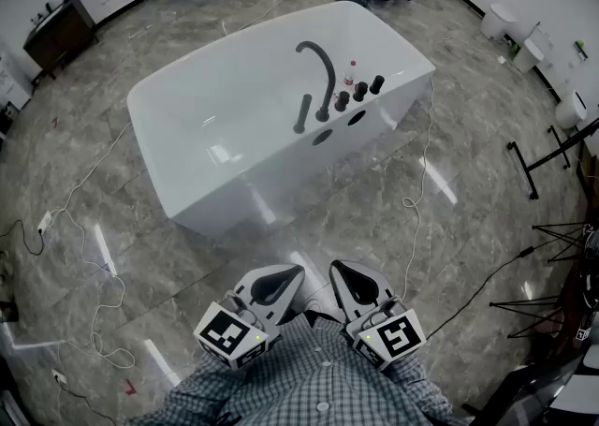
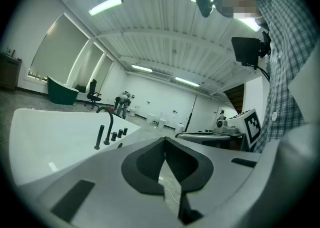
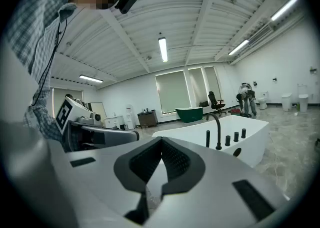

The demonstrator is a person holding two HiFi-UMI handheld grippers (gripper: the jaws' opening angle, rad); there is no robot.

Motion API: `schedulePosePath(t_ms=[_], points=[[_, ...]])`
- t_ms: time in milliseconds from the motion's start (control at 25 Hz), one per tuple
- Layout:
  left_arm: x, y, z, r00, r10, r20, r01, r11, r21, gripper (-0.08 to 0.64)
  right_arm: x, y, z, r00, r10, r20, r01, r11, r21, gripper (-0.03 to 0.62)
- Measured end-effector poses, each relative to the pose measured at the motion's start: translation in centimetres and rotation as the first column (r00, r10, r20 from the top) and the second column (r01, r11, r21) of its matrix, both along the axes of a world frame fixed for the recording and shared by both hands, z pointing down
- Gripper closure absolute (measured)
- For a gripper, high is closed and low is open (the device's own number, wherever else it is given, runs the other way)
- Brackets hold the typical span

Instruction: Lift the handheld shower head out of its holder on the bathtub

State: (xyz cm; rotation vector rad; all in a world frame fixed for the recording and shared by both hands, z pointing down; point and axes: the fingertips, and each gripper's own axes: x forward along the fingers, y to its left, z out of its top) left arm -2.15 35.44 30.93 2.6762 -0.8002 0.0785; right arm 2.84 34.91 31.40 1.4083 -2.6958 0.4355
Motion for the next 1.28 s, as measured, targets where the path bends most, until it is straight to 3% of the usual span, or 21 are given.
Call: schedulePosePath(t_ms=[520, 880, 1280], points=[[-0.3, 0.3, 0.4, 1.000, -0.013, 0.017, 0.013, 1.000, -0.022, 0.554, 0.3, 0.2, 0.4, 0.999, -0.027, -0.042, 0.027, 1.000, -0.003, 0.578], [0.0, 0.5, 0.7, 0.999, -0.018, 0.027, 0.019, 1.000, -0.018, 0.554, 1.3, 0.3, 1.1, 1.000, 0.006, 0.002, -0.006, 0.999, -0.038, 0.578], [3.6, 0.5, 1.2, 0.999, -0.049, 0.019, 0.050, 0.998, -0.046, 0.554, 5.5, 1.0, 1.7, 1.000, -0.003, 0.008, 0.003, 0.998, -0.060, 0.577]])
